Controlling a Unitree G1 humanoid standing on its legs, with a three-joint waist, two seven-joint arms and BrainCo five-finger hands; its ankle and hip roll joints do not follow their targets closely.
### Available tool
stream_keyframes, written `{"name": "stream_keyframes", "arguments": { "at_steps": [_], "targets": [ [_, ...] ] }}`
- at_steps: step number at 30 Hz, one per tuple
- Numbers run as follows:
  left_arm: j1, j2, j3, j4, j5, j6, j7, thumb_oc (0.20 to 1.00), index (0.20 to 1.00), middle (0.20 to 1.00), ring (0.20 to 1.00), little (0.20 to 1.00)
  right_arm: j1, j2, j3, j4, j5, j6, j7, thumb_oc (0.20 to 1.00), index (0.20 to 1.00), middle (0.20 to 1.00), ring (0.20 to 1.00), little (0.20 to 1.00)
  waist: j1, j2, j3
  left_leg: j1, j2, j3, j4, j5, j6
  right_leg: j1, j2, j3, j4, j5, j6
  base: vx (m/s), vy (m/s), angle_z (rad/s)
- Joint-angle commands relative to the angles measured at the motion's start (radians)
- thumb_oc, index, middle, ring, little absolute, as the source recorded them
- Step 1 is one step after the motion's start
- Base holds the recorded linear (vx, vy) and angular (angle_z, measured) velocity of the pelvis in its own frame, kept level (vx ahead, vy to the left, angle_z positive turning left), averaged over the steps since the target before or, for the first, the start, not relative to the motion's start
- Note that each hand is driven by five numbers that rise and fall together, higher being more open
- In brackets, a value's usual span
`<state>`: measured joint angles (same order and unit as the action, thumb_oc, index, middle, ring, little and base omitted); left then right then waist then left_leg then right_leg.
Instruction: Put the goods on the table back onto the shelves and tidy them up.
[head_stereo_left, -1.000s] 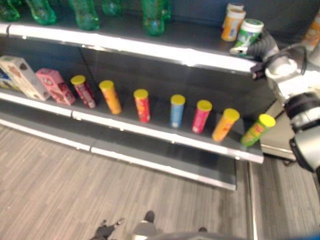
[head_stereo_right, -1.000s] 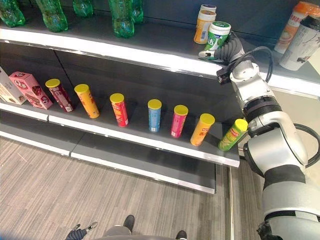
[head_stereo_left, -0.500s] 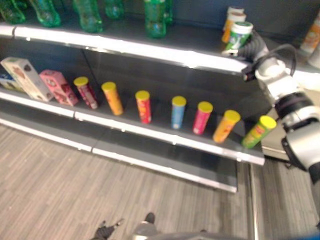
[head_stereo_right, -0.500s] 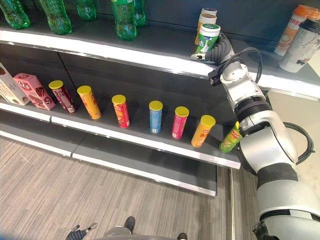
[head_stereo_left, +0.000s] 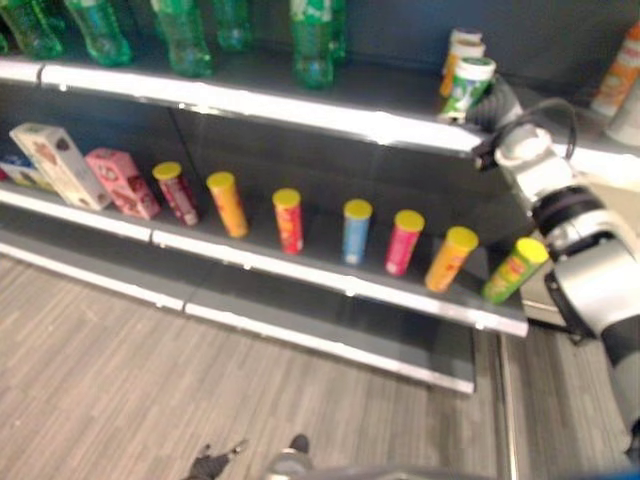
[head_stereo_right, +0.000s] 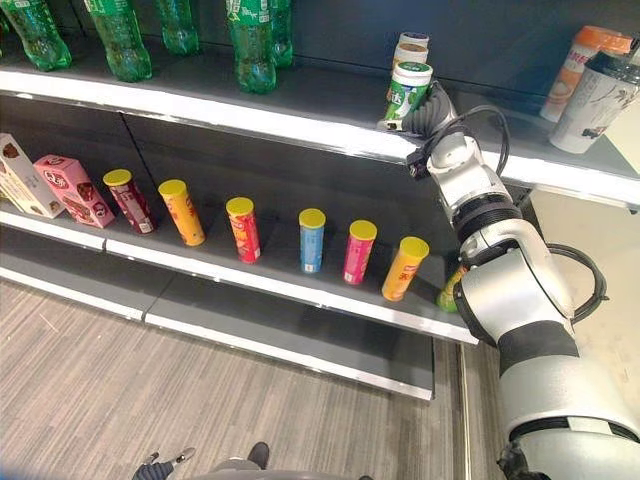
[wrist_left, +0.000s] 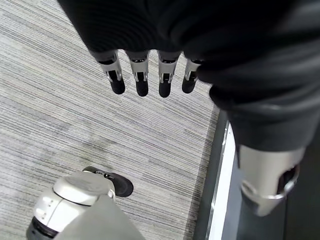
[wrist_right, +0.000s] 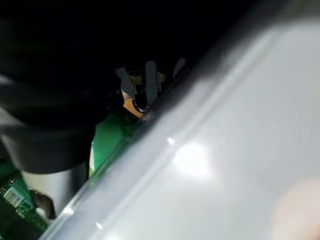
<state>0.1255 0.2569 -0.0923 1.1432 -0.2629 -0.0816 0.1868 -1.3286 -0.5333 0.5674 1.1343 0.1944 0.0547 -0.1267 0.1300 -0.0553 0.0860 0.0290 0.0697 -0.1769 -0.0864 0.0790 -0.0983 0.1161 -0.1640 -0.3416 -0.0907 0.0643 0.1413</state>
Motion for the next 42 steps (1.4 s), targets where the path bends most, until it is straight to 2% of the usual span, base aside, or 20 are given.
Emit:
{"name": "stream_keyframes", "arguments": {
  "at_steps": [1,22,30,35,38,42],
  "targets": [
    [-0.074,0.054,-0.041,0.046,0.004,-0.009,0.023,1.0,1.0,1.0,1.0,1.0,-0.126,0.048,0.023,0.109,-0.033,-0.004,-0.018,1.0,1.0,1.0,1.0,1.0,0.028,-0.07,0.037,0.001,0.008,0.038,0.025,-0.122,-0.017,-0.012,-0.065,0.045,0.051,-0.062,0.034,0.0,0.0,0.0],
    [-0.084,0.05,-0.031,0.099,0.022,0.0,0.031,1.0,1.0,1.0,1.0,1.0,-0.122,0.079,0.012,0.112,-0.06,0.001,-0.027,1.0,1.0,1.0,1.0,1.0,0.032,-0.074,0.03,0.006,0.005,0.034,0.02,-0.122,-0.016,-0.008,-0.068,0.043,0.048,-0.062,0.035,0.0,0.0,0.0],
    [-0.088,0.046,-0.025,0.111,0.023,0.002,0.038,1.0,1.0,1.0,1.0,1.0,-0.13,0.039,0.023,0.119,-0.101,0.006,-0.038,1.0,1.0,1.0,1.0,1.0,0.021,-0.076,0.029,0.008,0.005,0.038,0.018,-0.123,-0.017,-0.007,-0.069,0.043,0.047,-0.06,0.035,0.0,0.0,0.0],
    [-0.087,0.039,-0.01,0.117,0.015,0.005,0.05,1.0,1.0,1.0,1.0,1.0,-0.121,-0.014,0.023,0.039,-0.093,-0.003,-0.07,1.0,1.0,1.0,1.0,1.0,-0.005,-0.074,0.029,0.01,0.009,0.049,0.017,-0.123,-0.018,-0.014,-0.067,0.053,0.047,-0.059,0.035,0.0,0.001,-0.01],
    [-0.084,0.026,0.016,0.12,0.008,0.012,0.06,1.0,1.0,1.0,1.0,1.0,-0.068,-0.091,0.01,-0.194,-0.081,-0.016,-0.108,1.0,1.0,1.0,1.0,1.0,-0.037,-0.069,0.031,0.015,0.014,0.062,0.014,-0.124,-0.017,-0.022,-0.067,0.068,0.046,-0.055,0.035,-0.01,0.013,-0.1],
    [-0.075,0.003,0.063,0.129,0.015,0.027,0.076,1.0,1.0,1.0,1.0,1.0,0.122,-0.245,-0.104,-0.68,-0.088,-0.067,-0.169,1.0,1.0,1.0,1.0,1.0,-0.074,-0.055,0.036,0.023,0.02,0.078,0.01,-0.128,-0.013,-0.029,-0.067,0.083,0.045,-0.055,0.036,0.01,0.011,-0.15]
  ]
}}
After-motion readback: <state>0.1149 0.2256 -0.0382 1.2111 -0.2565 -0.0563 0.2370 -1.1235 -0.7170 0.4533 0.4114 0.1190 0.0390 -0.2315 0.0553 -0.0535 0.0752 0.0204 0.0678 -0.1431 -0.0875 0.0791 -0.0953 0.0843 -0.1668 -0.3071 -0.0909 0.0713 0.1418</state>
